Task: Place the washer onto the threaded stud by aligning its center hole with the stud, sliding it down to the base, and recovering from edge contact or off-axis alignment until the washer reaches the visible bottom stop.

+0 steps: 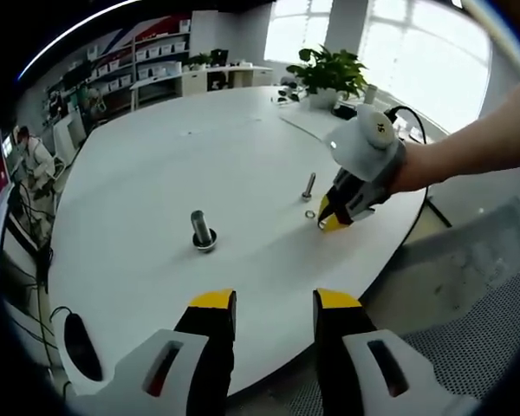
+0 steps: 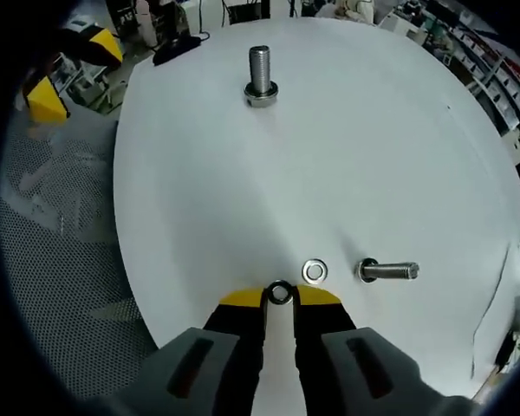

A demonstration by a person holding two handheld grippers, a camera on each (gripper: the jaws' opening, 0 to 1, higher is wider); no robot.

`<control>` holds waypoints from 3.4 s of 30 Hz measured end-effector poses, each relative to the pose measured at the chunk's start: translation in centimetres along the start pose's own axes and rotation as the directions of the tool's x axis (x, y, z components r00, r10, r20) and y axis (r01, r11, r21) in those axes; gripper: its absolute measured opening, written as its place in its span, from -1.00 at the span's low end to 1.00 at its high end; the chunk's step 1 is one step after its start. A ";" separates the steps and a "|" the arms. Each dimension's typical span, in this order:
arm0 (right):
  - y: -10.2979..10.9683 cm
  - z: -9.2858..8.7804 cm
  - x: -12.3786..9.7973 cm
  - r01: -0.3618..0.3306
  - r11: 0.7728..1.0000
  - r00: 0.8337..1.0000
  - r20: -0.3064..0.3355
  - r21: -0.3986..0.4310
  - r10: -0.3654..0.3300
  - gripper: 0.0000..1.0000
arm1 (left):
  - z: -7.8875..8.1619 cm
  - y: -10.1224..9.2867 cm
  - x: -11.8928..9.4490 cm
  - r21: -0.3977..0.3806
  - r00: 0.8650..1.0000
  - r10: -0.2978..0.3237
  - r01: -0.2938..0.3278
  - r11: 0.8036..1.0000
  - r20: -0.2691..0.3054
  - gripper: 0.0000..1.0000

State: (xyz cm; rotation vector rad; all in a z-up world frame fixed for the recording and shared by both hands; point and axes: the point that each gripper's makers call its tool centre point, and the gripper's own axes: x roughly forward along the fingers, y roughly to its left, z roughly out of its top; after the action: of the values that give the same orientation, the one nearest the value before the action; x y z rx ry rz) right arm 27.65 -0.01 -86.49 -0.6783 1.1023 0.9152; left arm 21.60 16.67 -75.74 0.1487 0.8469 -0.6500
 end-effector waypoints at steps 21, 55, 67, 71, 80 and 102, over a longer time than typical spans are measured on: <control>-3.7 1.3 -4.0 0.066 0.994 0.993 0.091 0.082 -0.074 -0.73 | 0.1 -0.1 -0.1 0.000 1.000 -0.003 0.003 1.000 0.006 -0.33; -6.3 3.3 -4.8 0.108 0.994 0.989 0.096 0.011 -0.109 -0.73 | 0.1 0.1 -0.1 -0.003 1.000 0.003 -0.003 1.000 0.003 -0.33; -6.4 2.9 -3.5 0.089 0.996 0.994 0.064 0.004 -0.089 -0.73 | -0.1 0.2 0.0 -0.001 1.000 0.007 -0.007 1.000 -0.005 -0.33; -6.4 2.7 -2.9 0.080 0.997 0.995 0.052 0.006 -0.080 -0.73 | -0.1 0.2 0.0 0.000 1.000 0.005 -0.005 1.000 -0.005 -0.33; -6.4 2.2 -1.6 0.064 0.998 0.998 0.019 0.021 -0.065 -0.72 | -0.2 0.2 0.0 -0.002 1.000 0.006 -0.006 1.000 -0.010 -0.33; -6.6 1.4 -0.2 0.052 0.997 0.999 -0.004 0.064 -0.052 -0.66 | -0.6 0.2 0.2 -0.003 1.000 0.003 -0.003 1.000 -0.024 -0.33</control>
State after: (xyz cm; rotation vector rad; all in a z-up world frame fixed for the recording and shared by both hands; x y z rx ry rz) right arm 34.08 -2.05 -85.67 -0.6531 1.1065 0.8315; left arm 21.41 16.93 -76.29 0.1551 0.8701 -0.6452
